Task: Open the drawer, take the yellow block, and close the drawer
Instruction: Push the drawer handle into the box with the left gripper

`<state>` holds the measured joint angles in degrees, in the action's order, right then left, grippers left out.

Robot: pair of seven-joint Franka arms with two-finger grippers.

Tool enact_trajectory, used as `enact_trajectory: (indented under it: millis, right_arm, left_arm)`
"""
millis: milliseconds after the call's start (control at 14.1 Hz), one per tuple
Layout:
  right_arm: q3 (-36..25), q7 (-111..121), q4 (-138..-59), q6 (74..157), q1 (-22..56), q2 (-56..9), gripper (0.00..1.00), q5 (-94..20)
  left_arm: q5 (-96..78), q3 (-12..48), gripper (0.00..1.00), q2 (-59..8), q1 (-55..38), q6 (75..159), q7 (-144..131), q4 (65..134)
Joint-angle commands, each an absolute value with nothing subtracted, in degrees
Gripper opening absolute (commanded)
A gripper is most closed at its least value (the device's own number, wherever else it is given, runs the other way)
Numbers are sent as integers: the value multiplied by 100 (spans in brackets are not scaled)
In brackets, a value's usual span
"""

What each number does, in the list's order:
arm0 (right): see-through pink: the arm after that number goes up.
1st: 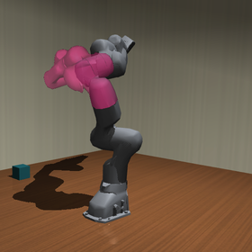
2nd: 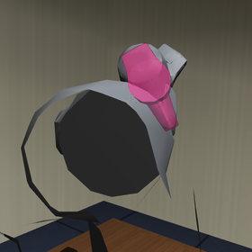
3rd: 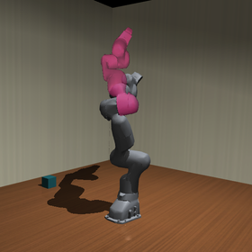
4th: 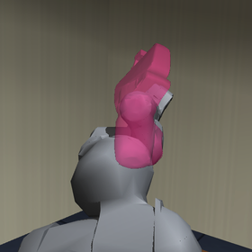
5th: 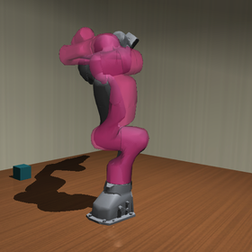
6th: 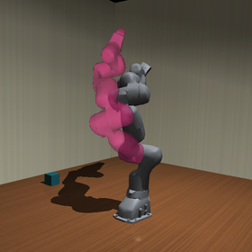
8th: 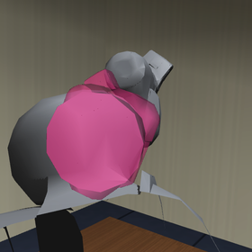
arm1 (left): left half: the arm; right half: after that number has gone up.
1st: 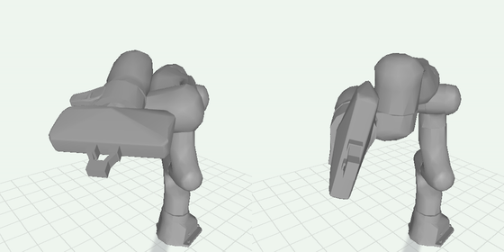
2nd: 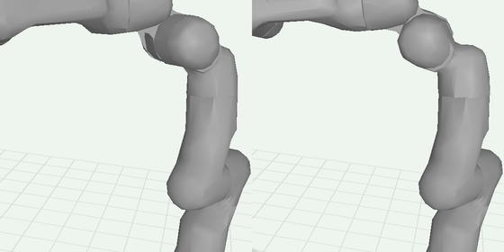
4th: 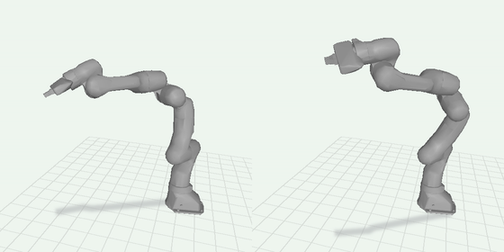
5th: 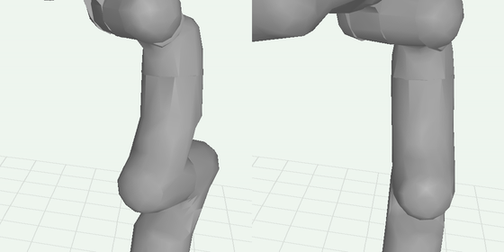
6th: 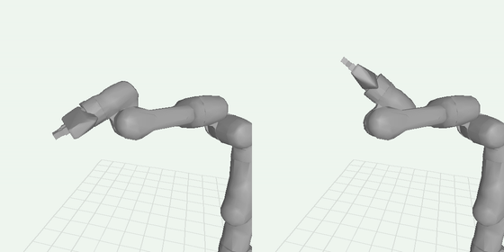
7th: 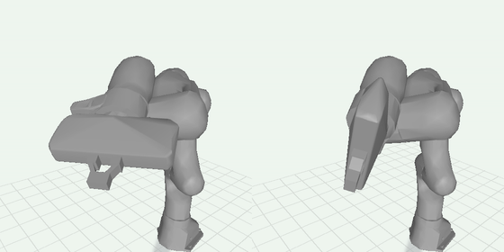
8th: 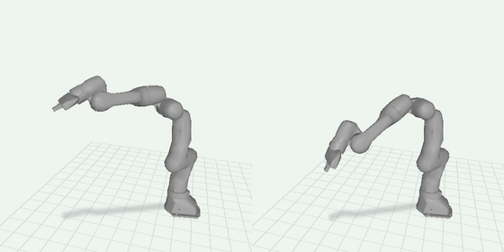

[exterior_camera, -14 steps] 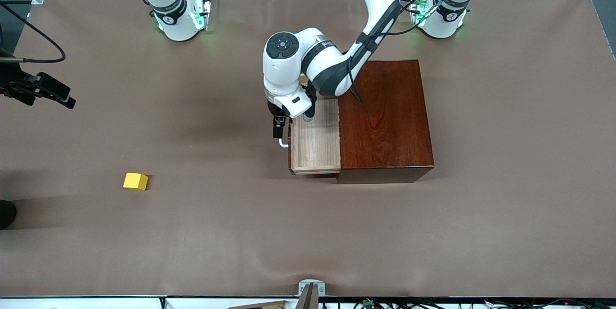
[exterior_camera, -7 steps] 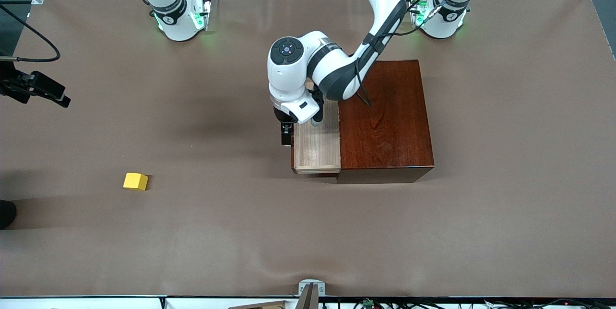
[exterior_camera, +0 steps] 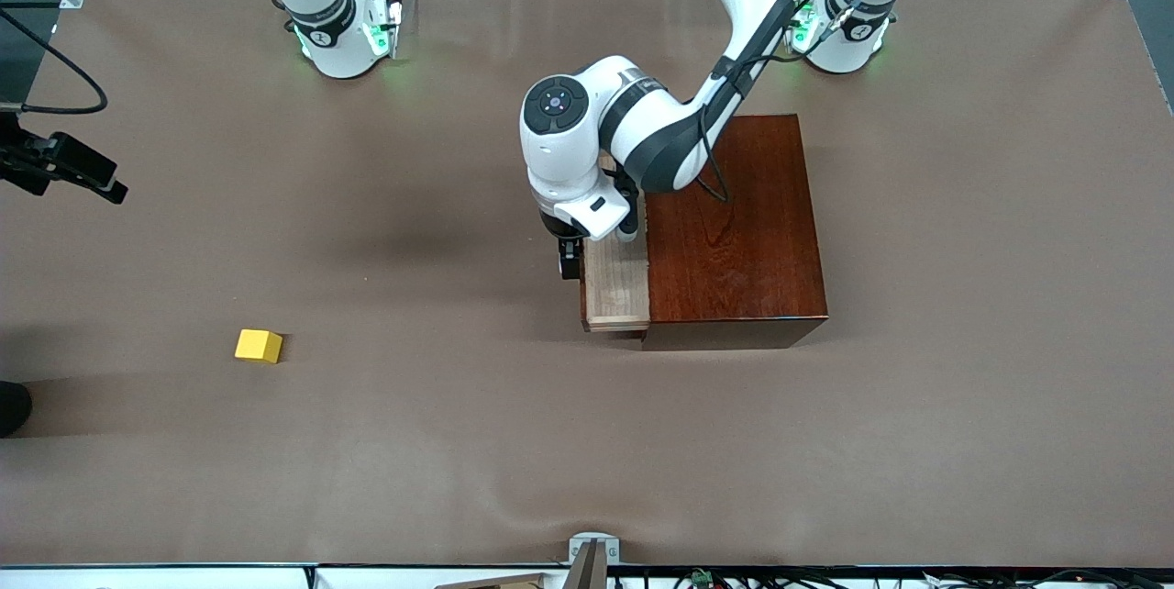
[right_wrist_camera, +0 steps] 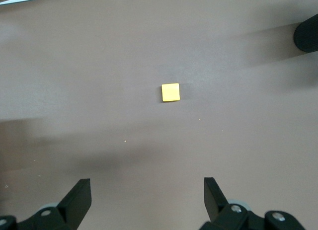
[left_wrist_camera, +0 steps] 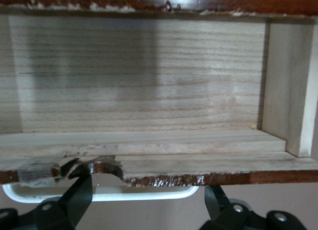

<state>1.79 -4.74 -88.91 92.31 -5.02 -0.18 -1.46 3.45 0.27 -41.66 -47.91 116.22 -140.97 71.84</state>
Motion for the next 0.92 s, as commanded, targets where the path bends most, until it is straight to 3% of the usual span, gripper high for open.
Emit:
enact_trajectory:
  millis: [0,853]
  right_arm:
    - [237,-554,-8824,9150,-571,9,100,-114]
    - [237,-483,-8824,8930,-563,9,100,-114]
  left_arm:
    - [439,-53,100,-4043,-4650,11040,-14124,7295]
    - [501,-518,100,-4052,-4447,10354,-14106,7304]
